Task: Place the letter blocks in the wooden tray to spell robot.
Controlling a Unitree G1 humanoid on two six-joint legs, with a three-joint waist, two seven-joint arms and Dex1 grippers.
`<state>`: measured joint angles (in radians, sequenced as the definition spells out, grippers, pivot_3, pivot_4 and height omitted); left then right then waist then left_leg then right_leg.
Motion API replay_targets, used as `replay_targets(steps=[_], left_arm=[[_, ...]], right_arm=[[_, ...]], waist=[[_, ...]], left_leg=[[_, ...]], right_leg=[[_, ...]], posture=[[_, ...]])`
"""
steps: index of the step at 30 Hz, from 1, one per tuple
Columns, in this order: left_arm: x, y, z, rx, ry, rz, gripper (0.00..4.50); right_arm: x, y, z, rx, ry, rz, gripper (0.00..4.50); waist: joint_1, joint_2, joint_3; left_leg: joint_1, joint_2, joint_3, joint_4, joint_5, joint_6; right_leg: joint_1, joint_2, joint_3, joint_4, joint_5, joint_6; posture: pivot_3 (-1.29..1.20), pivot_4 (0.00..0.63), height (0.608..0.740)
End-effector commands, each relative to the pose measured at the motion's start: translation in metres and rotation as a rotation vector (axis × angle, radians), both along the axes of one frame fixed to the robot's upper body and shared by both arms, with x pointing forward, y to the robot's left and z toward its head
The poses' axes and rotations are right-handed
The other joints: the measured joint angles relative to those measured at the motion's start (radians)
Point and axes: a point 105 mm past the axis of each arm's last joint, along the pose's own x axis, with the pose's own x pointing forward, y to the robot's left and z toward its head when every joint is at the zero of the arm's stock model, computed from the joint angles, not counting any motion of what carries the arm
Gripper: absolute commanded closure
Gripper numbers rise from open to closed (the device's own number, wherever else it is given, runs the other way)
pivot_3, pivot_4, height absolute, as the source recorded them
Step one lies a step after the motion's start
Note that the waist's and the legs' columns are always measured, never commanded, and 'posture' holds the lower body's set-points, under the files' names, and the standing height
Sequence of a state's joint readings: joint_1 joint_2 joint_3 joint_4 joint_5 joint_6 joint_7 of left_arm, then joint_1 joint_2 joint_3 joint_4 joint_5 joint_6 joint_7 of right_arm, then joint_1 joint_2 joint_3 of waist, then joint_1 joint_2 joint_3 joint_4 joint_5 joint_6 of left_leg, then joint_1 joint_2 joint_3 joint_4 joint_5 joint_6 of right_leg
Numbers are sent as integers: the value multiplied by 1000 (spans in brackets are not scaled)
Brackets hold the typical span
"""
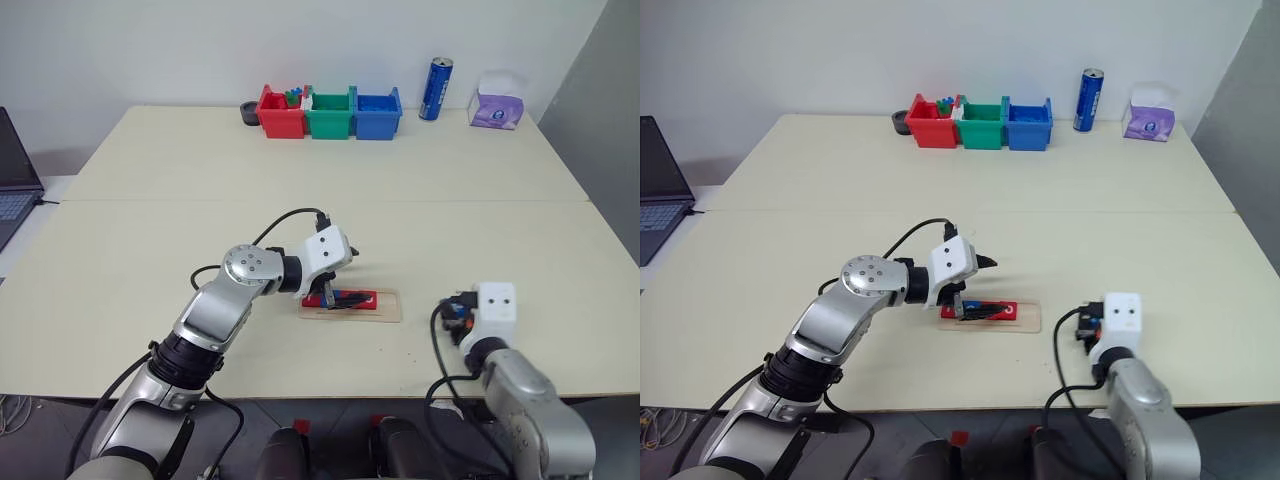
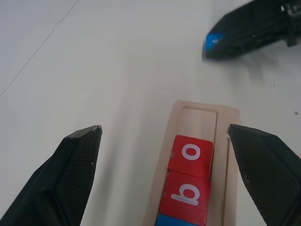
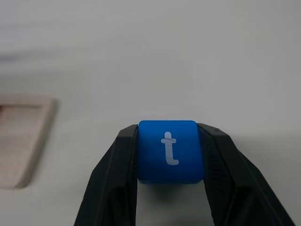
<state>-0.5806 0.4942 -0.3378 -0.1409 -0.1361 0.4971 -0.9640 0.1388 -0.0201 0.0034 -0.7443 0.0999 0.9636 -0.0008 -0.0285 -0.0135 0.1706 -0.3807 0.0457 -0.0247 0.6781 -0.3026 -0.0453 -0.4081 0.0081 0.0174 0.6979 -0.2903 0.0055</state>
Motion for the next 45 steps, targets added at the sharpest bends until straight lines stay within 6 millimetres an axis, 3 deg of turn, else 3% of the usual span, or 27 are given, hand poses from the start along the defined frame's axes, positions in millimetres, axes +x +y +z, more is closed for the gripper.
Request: replay_targets(steps=[1,7,11,15,16,18,20,23,26,32,35,45], left_arm=[[-8,-7,11,-18,-46,-64,0],[-10,-10,10,-13,-49,-84,0],[-11,-11,9,-12,-50,-89,0],[-10,-8,8,-9,-49,-76,0],[-9,-7,7,-9,-50,-70,0],[-8,-6,7,-10,-50,-60,0],[-7,-4,7,-9,-50,-52,0],[-5,-2,6,-9,-51,-42,0],[-3,-1,5,-5,-54,-36,0],[0,0,6,-2,-68,-23,0],[0,0,6,-3,-68,-20,0],[-3,-1,5,-1,-64,-26,0]], right_arm=[[1,4,11,1,-52,-32,3043],[7,8,4,51,-35,-83,3043],[9,7,2,98,-39,-132,1701],[11,3,21,110,-121,-181,235],[11,0,27,105,-148,-192,54],[13,-5,46,76,-233,-184,54],[18,-1,64,21,-293,-55,54],[25,6,68,-78,-265,226,54],[33,-8,71,-277,-251,410,54],[16,-18,52,-280,-17,838,54],[6,-19,41,-276,97,964,54],[30,-25,28,-382,154,1068,54]], waist=[[0,0,0],[0,0,0],[0,0,0],[-1,0,0],[-1,0,0],[-1,0,0],[-1,0,0],[-1,0,0],[0,0,0],[1,-2,1],[1,-2,1],[0,-2,2]], left_leg=[[0,0,0,0,0,0],[0,0,-1,0,0,0],[0,0,0,0,0,0],[0,0,0,0,0,0],[0,0,0,0,0,0],[0,0,0,0,0,0],[0,0,-1,0,0,0],[0,-1,0,0,0,0],[0,-1,-1,0,0,1],[0,-1,-1,-1,-1,1],[0,-1,-1,-1,-1,1],[0,-1,-1,1,0,1]], right_leg=[[0,0,0,0,0,0],[0,1,0,0,0,0],[0,0,0,-1,0,0],[0,0,0,-1,0,0],[0,0,0,-1,0,0],[0,0,0,-1,0,0],[0,0,0,-1,0,0],[0,0,0,-1,0,0],[1,0,-1,-2,3,-4],[1,1,-1,-4,3,-5],[2,1,0,-4,3,-5],[2,1,0,-2,3,-5]], posture=[[0,150,740],[0,150,740],[0,150,740],[0,150,740],[0,150,740],[0,150,740],[0,150,740],[0,150,740],[0,150,740],[0,150,740],[0,150,740],[0,150,740]])
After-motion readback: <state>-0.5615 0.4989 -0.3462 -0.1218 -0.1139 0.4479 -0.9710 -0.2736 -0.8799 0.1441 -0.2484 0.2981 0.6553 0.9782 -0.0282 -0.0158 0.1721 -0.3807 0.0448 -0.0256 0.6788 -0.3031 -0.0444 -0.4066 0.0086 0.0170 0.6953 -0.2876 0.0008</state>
